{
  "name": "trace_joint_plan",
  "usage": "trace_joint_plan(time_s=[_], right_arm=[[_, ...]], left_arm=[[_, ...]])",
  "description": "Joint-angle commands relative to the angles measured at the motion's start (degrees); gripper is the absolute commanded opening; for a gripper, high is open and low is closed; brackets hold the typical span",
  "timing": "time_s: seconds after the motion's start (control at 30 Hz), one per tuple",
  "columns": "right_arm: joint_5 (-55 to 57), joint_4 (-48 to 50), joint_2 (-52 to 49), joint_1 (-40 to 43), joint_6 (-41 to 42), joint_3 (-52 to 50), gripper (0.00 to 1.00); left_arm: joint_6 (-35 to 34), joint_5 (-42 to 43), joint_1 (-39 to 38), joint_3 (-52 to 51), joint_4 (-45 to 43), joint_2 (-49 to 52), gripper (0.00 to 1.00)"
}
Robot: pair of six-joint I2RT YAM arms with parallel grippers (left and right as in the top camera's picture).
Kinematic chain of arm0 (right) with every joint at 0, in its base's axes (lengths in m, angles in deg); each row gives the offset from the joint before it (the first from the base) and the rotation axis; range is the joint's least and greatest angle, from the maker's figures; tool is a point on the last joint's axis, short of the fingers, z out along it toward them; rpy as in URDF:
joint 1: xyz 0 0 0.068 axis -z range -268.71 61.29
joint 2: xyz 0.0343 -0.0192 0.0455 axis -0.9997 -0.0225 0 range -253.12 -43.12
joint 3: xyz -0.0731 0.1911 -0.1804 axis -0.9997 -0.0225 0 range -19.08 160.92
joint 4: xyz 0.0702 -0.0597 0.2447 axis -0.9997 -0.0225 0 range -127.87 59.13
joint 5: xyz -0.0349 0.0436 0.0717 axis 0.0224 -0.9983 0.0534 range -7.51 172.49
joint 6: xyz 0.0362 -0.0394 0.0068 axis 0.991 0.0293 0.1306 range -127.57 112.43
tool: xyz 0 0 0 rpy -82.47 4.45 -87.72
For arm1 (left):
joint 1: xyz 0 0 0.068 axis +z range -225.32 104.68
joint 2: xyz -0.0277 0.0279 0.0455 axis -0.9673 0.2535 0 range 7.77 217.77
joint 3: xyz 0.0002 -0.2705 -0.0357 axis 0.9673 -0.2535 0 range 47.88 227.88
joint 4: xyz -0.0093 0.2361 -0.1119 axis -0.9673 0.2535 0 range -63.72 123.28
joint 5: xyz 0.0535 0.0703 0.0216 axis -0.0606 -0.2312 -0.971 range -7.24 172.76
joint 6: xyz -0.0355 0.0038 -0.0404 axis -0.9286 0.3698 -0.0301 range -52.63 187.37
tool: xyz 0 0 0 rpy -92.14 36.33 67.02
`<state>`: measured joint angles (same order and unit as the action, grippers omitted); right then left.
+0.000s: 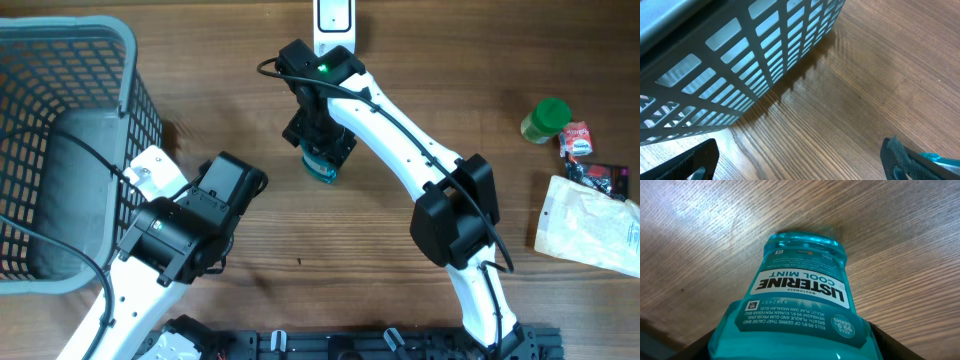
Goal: Scan the item barcode
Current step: 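Tilt the bottle sideways with the right gripper, label toward scanner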
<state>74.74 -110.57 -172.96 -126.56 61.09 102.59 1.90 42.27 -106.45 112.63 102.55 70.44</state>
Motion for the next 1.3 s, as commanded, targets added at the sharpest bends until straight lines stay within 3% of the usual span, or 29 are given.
trace_joint_plan(time_s=[0.0, 0.33, 0.63, 0.9, 1.27], right_arm=[[-6.10, -0.70, 3.48, 0.52, -2.27, 0.92, 0.62], [-20.22, -1.95, 10.25, 6.93, -7.52, 0.92, 0.63], [-42.10, -4.22, 11.26, 16.24, -16.28, 0.92, 0.63], [-52.15, -7.43, 11.26, 19.93, -19.82, 0.92, 0.60], [-56.87, -8.41, 11.26, 19.93, -21.14, 0.92, 0.60]], left_arm=[[-0.83, -1.16, -0.26, -0.26, 0.09, 0.07, 1.00], [-0.83, -0.74, -0.26, -0.26, 0.20, 0.07, 1.00], [-0.85, 2.34, -0.26, -0.26, 0.50, 0.07, 1.00], [-0.83, 7.96, -0.26, -0.26, 0.70, 0.07, 1.00], [-0.83, 9.64, -0.26, -0.26, 0.68, 0.07, 1.00]])
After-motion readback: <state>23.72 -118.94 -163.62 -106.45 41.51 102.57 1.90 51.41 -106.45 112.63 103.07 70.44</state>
